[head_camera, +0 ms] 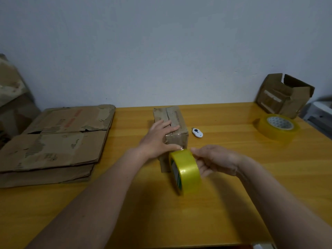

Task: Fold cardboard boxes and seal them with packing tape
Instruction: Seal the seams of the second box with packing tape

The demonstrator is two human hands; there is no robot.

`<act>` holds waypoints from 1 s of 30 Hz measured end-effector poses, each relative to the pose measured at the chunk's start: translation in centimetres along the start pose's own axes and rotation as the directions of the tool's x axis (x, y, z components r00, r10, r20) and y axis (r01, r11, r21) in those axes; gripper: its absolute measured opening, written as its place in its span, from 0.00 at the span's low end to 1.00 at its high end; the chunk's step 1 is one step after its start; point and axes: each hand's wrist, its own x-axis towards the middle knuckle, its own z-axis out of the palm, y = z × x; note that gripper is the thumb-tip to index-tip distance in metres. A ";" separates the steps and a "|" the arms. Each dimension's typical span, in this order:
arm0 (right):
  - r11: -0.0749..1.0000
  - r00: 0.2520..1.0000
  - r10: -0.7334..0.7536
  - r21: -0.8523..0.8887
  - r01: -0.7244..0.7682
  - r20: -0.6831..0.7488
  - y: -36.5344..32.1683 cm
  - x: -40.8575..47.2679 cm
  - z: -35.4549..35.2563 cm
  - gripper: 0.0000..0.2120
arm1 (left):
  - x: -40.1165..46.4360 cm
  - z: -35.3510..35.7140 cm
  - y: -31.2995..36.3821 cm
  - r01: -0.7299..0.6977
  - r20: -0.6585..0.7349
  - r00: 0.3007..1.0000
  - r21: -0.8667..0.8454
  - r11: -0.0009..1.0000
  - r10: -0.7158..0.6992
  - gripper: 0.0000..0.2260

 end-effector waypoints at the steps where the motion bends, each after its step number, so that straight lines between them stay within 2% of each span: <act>1: 1.000 0.999 0.011 -0.018 -0.012 -0.033 -0.2 0.2 -0.7 0.23 | 0.0 0.2 -0.2 -0.008 -0.010 1.000 0.018 1.000 0.008 0.33; 3: 0.999 0.973 -0.011 -0.046 0.000 -0.229 -0.3 1.4 -1.9 0.22 | 0.1 0.2 -0.4 -0.026 -0.020 0.999 0.004 1.000 0.026 0.34; 4: 0.998 0.929 -0.038 -0.059 0.017 -0.369 -0.2 2.6 -2.6 0.19 | 0.2 0.2 -0.4 -0.030 -0.018 0.999 -0.013 0.999 0.030 0.34; 6: 0.990 0.791 -0.098 -0.137 0.019 -0.604 0.3 5.9 -4.3 0.11 | 0.5 0.3 -0.7 -0.034 -0.018 0.999 -0.031 0.999 0.033 0.34; 8: 0.954 0.694 -0.143 -0.285 -0.092 -0.705 0.8 9.1 -5.7 0.09 | 0.5 0.4 -0.8 -0.031 -0.010 0.999 -0.036 0.999 0.031 0.34; 10: 0.886 0.683 -0.137 -0.397 -0.240 -0.718 1.3 11.5 -6.5 0.16 | 0.6 0.4 -0.8 -0.033 -0.012 0.999 -0.043 0.999 0.032 0.35; 12: 0.828 0.681 -0.137 -0.460 -0.320 -0.719 1.6 12.8 -6.5 0.20 | 0.6 0.4 -0.8 -0.031 -0.007 1.000 -0.050 0.998 0.031 0.35; 17: 0.772 0.643 -0.268 -0.559 -0.302 -0.717 2.2 14.2 -7.0 0.12 | 1.3 0.1 -1.0 -0.047 0.026 0.998 -0.044 0.998 0.049 0.35; 20: 0.887 0.638 -0.211 -0.419 -0.193 -0.741 2.7 14.0 -7.7 0.06 | 1.7 0.1 -1.2 -0.055 0.038 0.998 -0.042 0.998 0.056 0.35; 22: 0.943 0.632 -0.159 -0.307 -0.132 -0.759 3.1 12.9 -8.0 0.08 | 1.9 0.2 -1.4 -0.068 0.026 0.997 -0.040 0.997 0.069 0.35; 24: 0.967 0.596 -0.169 -0.248 -0.052 -0.785 3.1 11.0 -8.0 0.11 | 1.9 0.3 -1.5 -0.082 0.008 0.997 -0.051 0.995 0.083 0.34; 27: 0.922 0.471 -0.387 -0.326 0.208 -0.793 1.5 7.4 -6.0 0.07 | 1.8 0.4 -1.5 -0.093 -0.004 0.996 -0.065 0.994 0.093 0.34; 29: 0.797 0.390 -0.603 -0.497 0.344 -0.696 0.1 5.1 -3.4 0.05 | 1.7 0.3 -1.2 -0.086 -0.013 0.996 -0.057 0.995 0.085 0.35; 30: 0.715 0.388 -0.700 -0.581 0.390 -0.600 -0.5 4.3 -2.1 0.05 | 1.7 0.3 -0.9 -0.075 -0.025 0.997 -0.044 0.996 0.074 0.36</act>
